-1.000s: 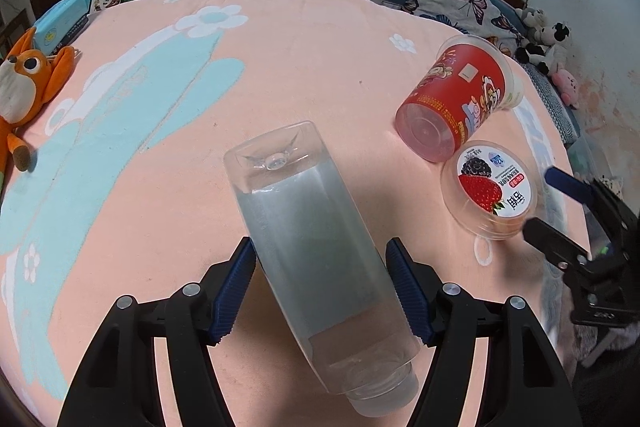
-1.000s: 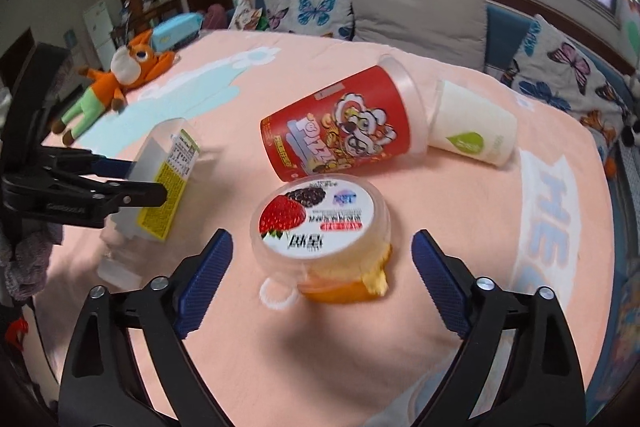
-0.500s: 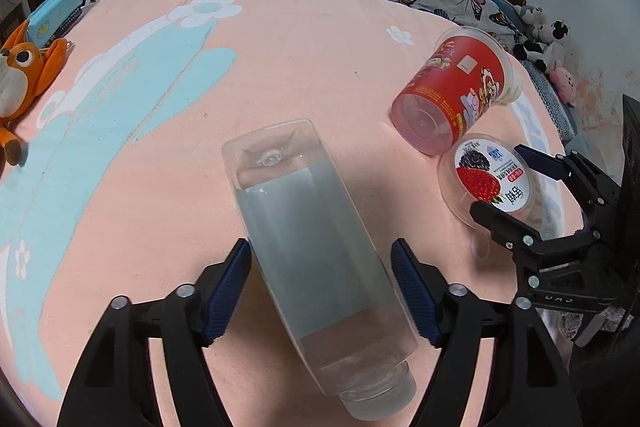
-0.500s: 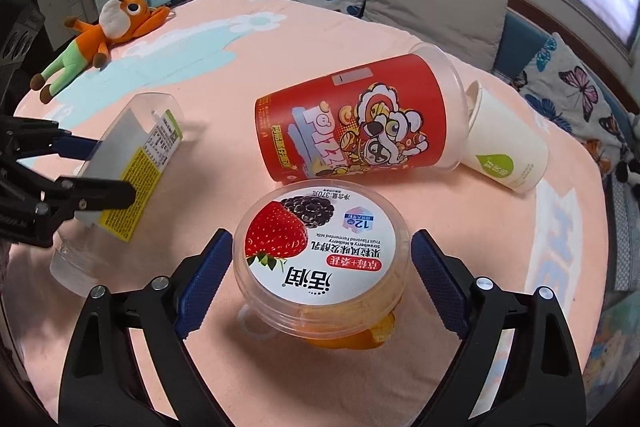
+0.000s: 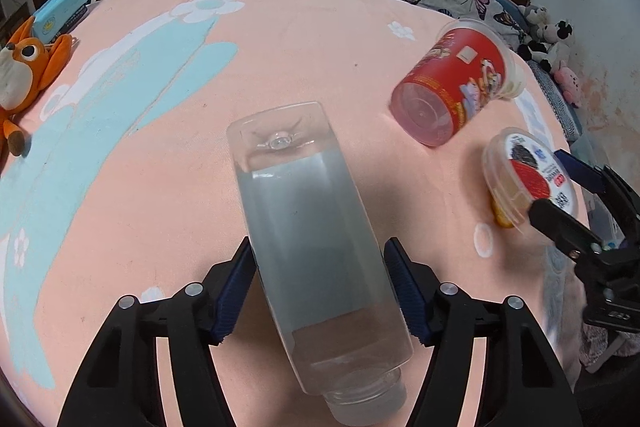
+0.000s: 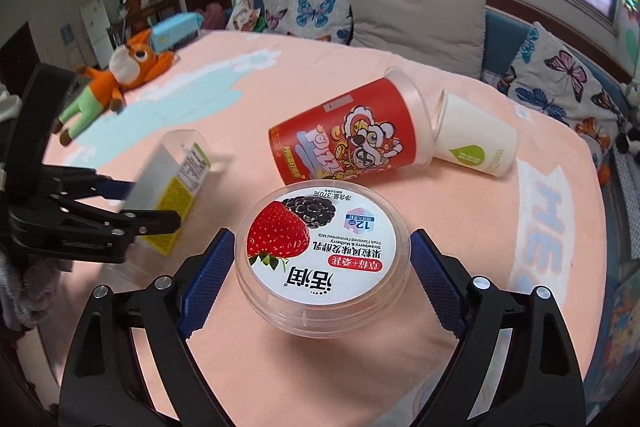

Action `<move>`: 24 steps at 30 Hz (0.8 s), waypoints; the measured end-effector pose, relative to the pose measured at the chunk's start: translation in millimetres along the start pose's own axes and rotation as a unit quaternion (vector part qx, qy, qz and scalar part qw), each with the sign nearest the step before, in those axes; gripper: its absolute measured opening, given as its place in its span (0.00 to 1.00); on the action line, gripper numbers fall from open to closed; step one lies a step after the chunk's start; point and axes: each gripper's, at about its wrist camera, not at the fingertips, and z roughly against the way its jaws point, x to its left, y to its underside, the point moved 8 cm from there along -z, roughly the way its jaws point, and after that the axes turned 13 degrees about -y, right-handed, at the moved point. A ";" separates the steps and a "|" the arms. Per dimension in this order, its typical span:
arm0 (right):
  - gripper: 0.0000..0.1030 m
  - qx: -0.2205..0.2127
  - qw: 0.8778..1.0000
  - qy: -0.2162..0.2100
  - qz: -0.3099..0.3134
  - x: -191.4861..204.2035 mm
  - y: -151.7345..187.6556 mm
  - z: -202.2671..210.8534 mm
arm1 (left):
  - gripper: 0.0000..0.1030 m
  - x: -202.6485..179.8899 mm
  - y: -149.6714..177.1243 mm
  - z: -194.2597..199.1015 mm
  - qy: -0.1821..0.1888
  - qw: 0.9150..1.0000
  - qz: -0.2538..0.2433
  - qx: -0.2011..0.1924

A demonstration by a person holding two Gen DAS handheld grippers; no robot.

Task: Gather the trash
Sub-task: 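Carry bottle and jelly tub to the green basket and open both tools over it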

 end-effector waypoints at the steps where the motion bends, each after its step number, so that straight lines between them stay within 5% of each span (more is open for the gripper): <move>1: 0.85 -0.004 1.000 0.000 -0.001 1.6 2.0 5.7 | 0.60 -0.4 1.3 2.3 0.002 1.000 -0.001 -0.001; 13: 0.85 -0.040 0.998 0.023 -0.045 3.7 49.1 76.2 | 0.58 -38.7 24.1 52.1 0.047 0.997 -0.037 -0.038; 24: 0.85 -0.072 0.991 0.073 -0.089 -13.0 102.6 147.2 | 0.58 -113.5 50.3 93.1 0.099 0.988 -0.104 -0.060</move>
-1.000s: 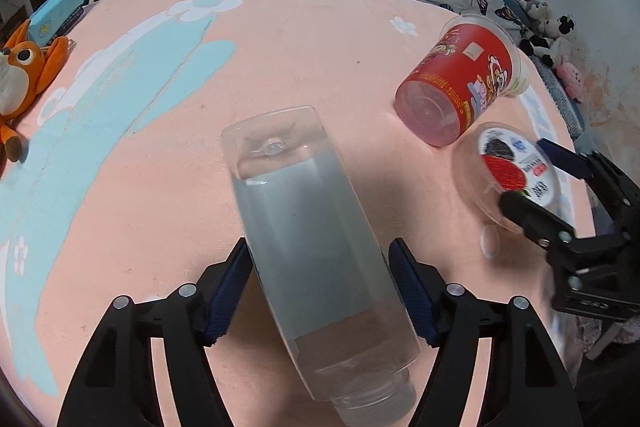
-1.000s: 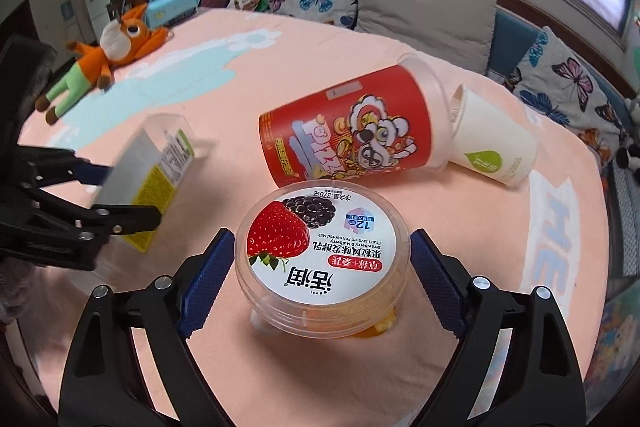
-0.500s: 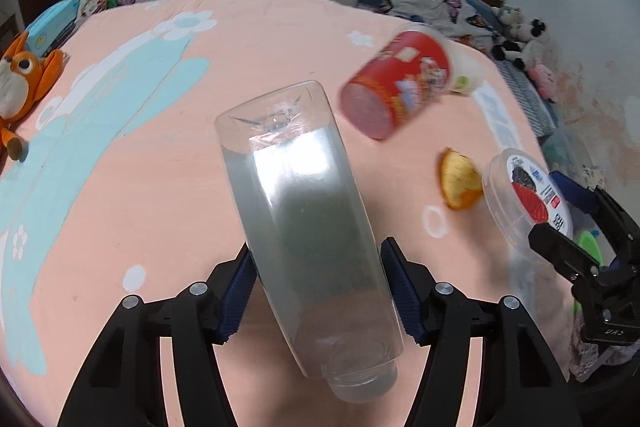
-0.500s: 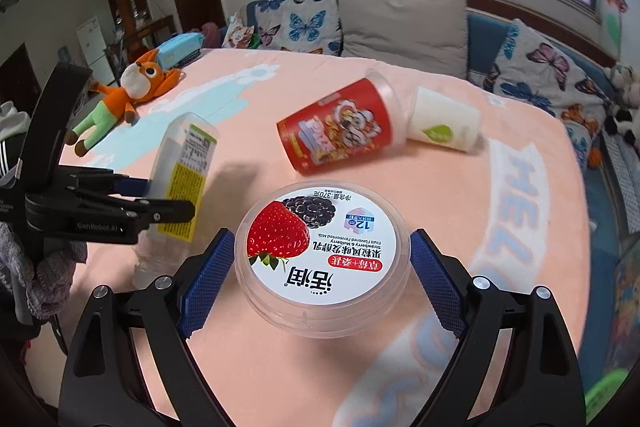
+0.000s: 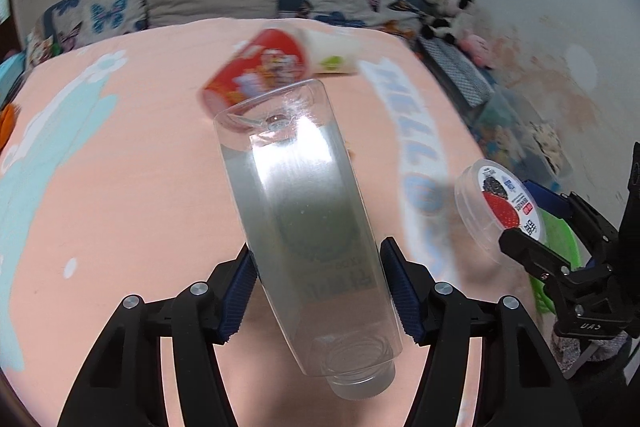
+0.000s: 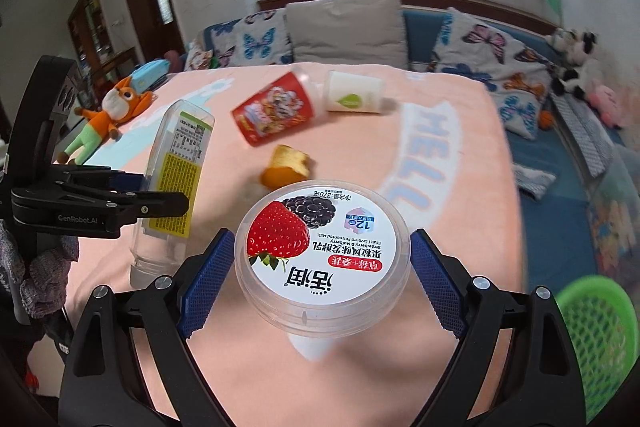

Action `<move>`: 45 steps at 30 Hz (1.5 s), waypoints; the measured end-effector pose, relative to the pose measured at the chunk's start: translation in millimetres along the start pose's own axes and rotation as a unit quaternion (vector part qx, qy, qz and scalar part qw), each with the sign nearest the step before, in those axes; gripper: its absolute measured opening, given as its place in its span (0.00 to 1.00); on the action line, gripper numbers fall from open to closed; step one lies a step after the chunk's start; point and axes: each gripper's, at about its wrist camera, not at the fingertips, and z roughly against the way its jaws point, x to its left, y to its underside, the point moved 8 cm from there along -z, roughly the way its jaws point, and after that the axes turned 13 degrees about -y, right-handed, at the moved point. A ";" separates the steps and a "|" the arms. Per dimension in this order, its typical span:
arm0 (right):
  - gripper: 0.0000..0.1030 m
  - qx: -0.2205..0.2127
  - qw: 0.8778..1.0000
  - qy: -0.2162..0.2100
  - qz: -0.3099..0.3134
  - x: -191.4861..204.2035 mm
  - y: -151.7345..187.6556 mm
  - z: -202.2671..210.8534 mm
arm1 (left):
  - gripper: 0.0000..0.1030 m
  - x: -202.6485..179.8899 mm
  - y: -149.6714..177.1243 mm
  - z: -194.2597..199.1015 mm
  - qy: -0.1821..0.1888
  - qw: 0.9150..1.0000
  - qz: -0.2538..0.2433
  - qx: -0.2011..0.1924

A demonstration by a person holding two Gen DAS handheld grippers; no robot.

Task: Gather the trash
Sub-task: 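Carry bottle and jelly tub to the green basket and open both tools over it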

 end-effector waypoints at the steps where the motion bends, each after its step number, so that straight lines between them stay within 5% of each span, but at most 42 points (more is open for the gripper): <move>1: 0.85 -0.004 1.000 0.007 -0.005 -5.3 3.3 7.3 | 0.58 -8.6 -0.1 0.8 0.004 1.000 -0.007 0.000; 21: 0.85 -0.062 0.978 0.146 -0.140 -132.9 89.2 149.2 | 0.58 -228.6 6.1 8.3 0.100 0.981 -0.168 -0.004; 45: 0.85 -0.074 0.949 0.191 -0.238 -197.1 159.4 194.0 | 0.58 -355.2 24.4 -14.2 0.119 0.961 -0.249 0.012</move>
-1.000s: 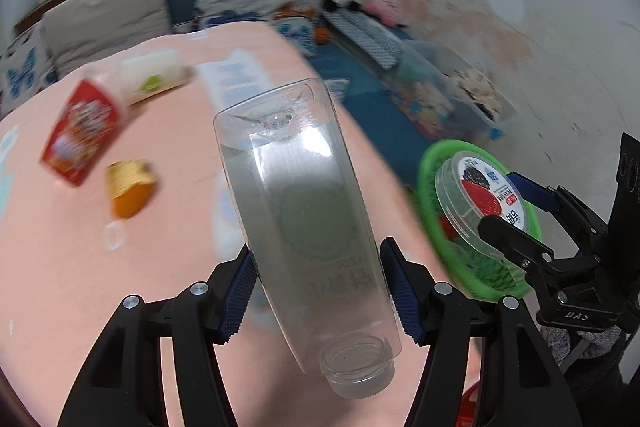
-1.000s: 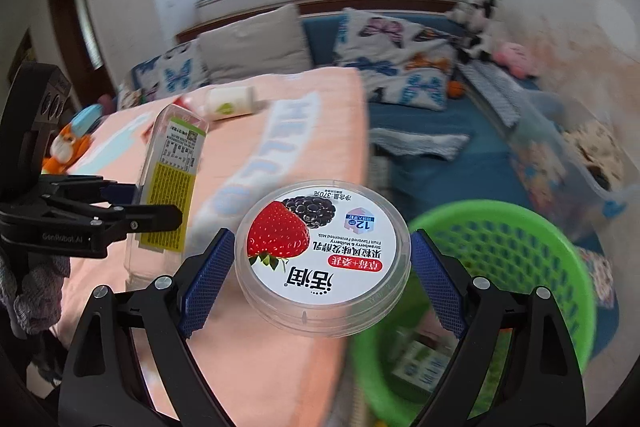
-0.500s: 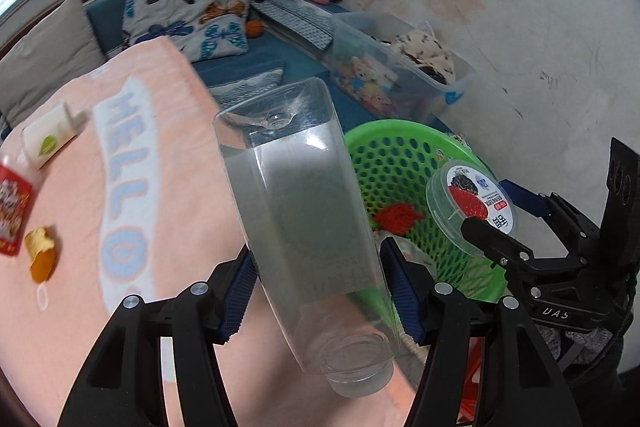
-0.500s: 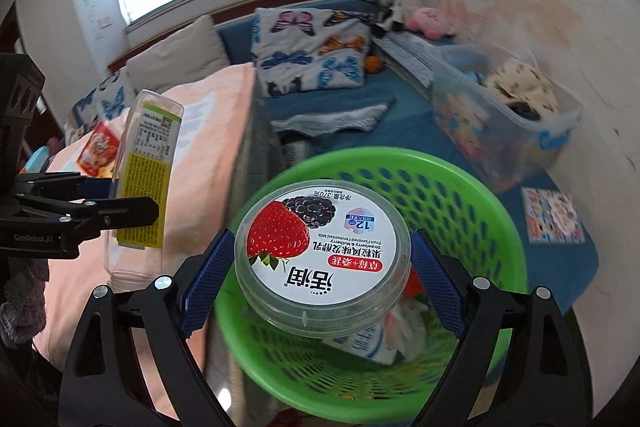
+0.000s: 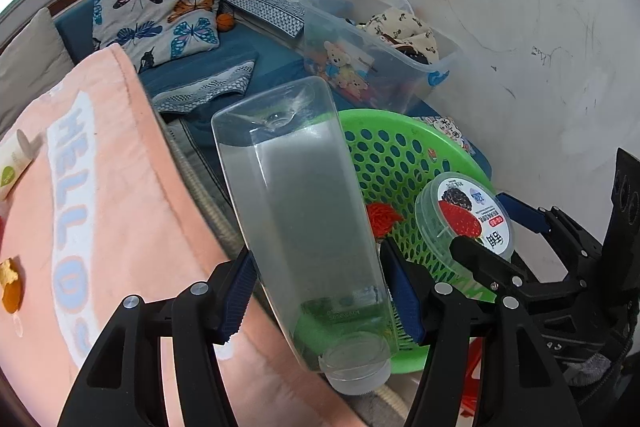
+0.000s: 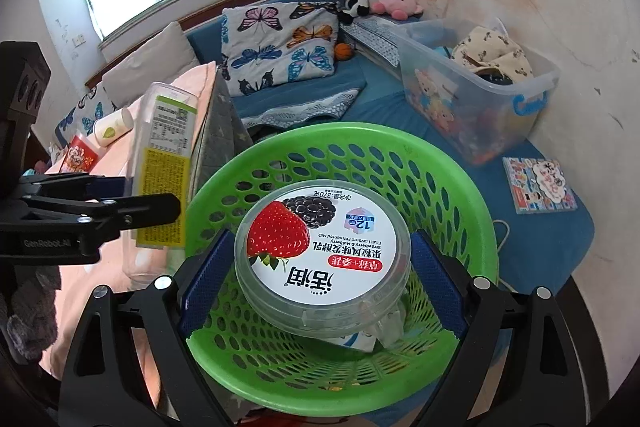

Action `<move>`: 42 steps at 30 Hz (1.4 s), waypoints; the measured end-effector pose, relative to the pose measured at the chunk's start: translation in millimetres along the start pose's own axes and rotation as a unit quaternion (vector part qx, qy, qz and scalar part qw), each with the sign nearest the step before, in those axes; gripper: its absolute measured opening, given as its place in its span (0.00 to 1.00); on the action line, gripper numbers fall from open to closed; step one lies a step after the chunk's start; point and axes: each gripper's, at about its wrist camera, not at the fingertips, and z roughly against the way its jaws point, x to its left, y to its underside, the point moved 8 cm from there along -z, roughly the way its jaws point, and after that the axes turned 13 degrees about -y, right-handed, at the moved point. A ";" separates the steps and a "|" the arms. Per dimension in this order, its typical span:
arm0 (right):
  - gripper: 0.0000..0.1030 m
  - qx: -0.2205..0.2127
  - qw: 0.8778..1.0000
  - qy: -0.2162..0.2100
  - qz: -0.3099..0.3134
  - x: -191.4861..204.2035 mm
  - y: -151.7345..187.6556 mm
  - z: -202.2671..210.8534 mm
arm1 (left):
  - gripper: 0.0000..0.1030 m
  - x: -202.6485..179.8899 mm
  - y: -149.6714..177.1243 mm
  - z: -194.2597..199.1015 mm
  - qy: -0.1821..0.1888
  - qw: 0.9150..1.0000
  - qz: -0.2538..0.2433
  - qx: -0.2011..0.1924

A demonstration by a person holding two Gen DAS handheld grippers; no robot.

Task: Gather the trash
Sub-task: 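Carry bottle and jelly tub to the green basket and open both tools over it, then move both tools back over the table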

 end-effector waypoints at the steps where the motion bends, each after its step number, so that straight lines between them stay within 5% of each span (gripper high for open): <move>1: 0.85 0.000 1.000 0.001 -0.002 -1.8 0.3 0.1 | 0.58 -1.4 -2.5 -2.5 0.002 1.000 0.001 0.000; 16: 0.86 -0.009 1.000 0.008 -0.021 -13.9 1.9 11.0 | 0.56 -27.8 -7.6 -9.7 0.027 1.000 -0.005 -0.001; 25: 0.86 -0.016 1.000 0.002 -0.009 -3.8 -5.0 17.3 | 0.56 -10.8 1.1 -1.9 0.016 1.000 0.005 -0.006; 42: 0.86 -0.004 0.995 -0.058 0.076 92.4 -46.9 -28.6 | 0.56 150.6 29.1 15.2 -0.098 0.989 0.107 -0.008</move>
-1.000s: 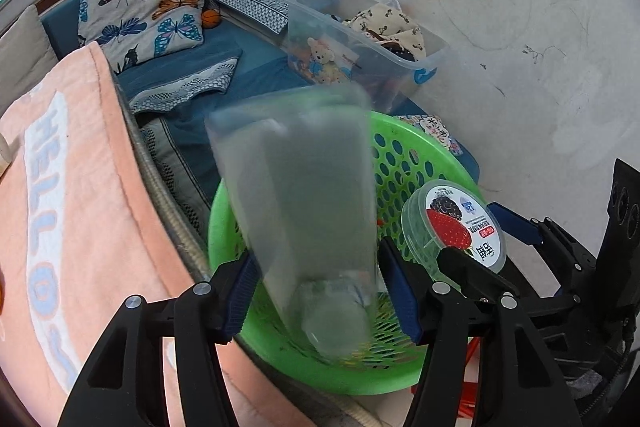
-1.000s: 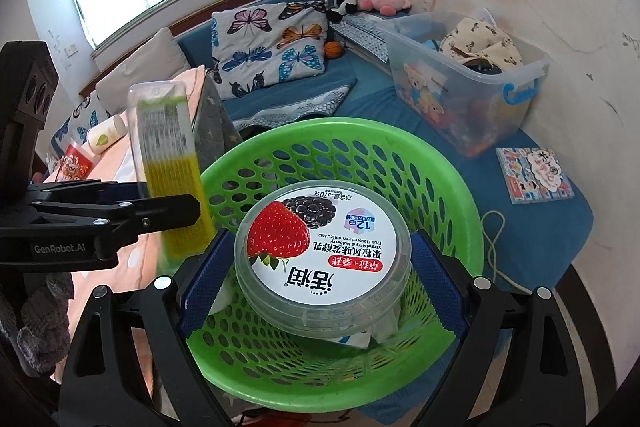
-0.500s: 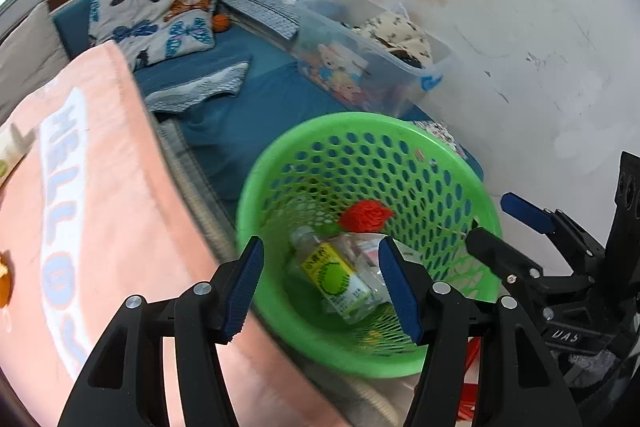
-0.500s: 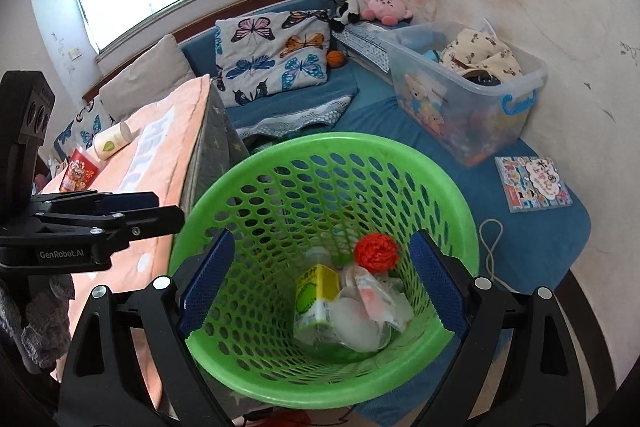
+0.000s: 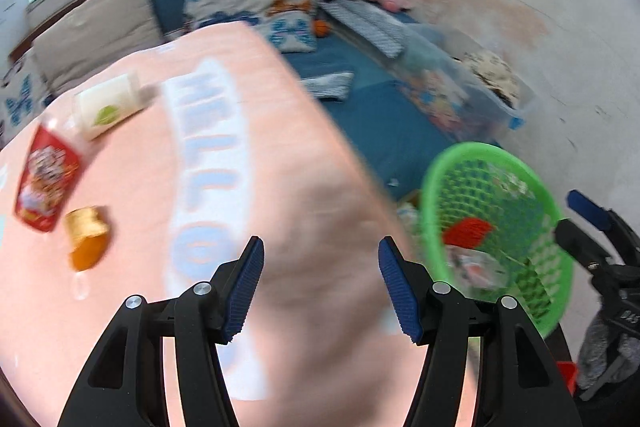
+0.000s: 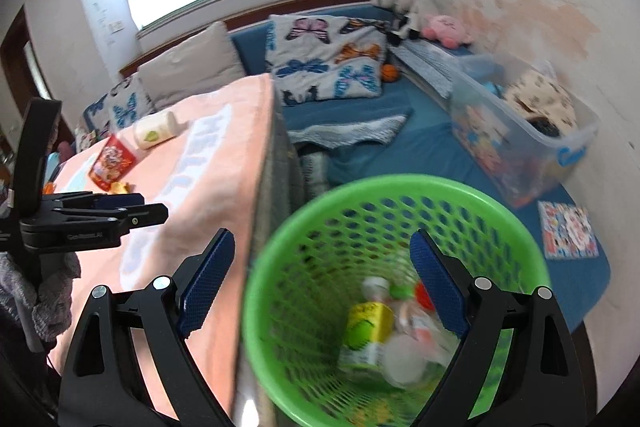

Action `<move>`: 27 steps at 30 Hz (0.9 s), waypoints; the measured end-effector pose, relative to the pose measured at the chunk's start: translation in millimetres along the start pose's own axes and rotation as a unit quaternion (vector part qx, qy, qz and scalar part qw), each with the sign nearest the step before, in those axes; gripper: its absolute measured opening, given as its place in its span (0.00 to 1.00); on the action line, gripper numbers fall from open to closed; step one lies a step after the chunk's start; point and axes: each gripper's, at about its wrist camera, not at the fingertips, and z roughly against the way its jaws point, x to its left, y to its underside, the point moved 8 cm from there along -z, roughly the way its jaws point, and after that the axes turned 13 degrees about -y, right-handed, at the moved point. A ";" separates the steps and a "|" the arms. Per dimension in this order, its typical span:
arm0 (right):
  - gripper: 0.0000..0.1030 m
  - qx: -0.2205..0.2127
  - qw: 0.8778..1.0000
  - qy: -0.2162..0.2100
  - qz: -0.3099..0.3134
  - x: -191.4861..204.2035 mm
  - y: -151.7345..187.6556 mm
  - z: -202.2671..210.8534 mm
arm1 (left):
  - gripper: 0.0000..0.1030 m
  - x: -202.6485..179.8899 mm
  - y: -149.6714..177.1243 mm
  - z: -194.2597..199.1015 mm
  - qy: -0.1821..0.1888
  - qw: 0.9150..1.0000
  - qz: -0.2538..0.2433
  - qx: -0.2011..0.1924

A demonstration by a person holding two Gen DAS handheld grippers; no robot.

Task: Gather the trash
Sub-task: 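Move both tools back over the table, then grasp the red printed cup with left tool while right tool grasps the white paper cup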

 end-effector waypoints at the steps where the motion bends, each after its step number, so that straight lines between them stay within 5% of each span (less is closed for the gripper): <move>1: 0.86 0.001 1.000 -0.006 0.007 7.8 -4.3 -5.7 | 0.56 15.9 0.3 -2.9 -0.009 1.000 0.010 0.003; 12: 0.86 0.019 0.996 -0.054 0.069 83.1 -40.6 -63.9 | 0.56 113.3 1.9 -36.2 -0.044 0.995 0.084 0.027; 21: 0.86 0.036 0.992 -0.073 0.092 116.5 -54.9 -104.3 | 0.56 146.7 0.4 -60.8 -0.033 0.991 0.125 0.030; 27: 0.86 0.049 0.990 -0.085 0.106 133.9 -60.8 -130.5 | 0.47 160.6 2.7 -64.7 -0.048 0.990 0.127 0.026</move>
